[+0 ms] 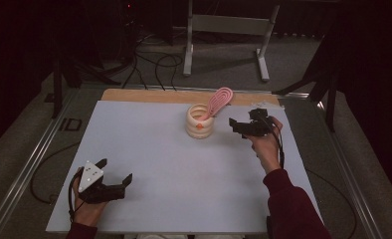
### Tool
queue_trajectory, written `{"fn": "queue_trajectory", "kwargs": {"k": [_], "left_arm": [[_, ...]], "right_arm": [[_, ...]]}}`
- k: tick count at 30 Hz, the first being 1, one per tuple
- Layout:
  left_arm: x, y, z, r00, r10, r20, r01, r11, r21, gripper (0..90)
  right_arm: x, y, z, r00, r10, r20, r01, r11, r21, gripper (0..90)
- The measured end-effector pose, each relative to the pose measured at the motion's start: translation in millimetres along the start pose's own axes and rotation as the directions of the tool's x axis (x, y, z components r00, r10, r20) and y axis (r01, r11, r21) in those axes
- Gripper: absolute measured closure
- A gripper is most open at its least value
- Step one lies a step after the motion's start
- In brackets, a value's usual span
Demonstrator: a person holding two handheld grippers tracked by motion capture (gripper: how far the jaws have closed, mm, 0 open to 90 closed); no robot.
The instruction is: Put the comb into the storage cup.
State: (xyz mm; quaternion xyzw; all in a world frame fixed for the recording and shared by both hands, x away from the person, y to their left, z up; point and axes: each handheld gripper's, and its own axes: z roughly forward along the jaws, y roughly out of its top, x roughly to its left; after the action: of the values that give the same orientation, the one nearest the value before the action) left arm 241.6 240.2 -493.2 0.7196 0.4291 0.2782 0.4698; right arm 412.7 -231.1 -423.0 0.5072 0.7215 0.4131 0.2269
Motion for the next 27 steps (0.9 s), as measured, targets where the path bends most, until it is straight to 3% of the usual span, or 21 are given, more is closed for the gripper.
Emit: {"fn": "queue_trajectory", "kwargs": {"k": [20,27], "left_arm": [[1.9,1.6,-1.4,1.0000,-0.003,-0.009,0.003,1.0000,-0.009,0.1],[2.2,1.7,-1.7,0.9999,-0.005,-0.012,0.005,0.9999,-0.010,0.1]], "right_arm": [[-7.6,-22.8,-16.4,0.9994,-0.032,0.013,0.031,0.999,0.018,8.5],[-5.3,-34.6,-20.1,0.9969,-0.073,0.030,0.072,0.997,0.023,8.5]]}}
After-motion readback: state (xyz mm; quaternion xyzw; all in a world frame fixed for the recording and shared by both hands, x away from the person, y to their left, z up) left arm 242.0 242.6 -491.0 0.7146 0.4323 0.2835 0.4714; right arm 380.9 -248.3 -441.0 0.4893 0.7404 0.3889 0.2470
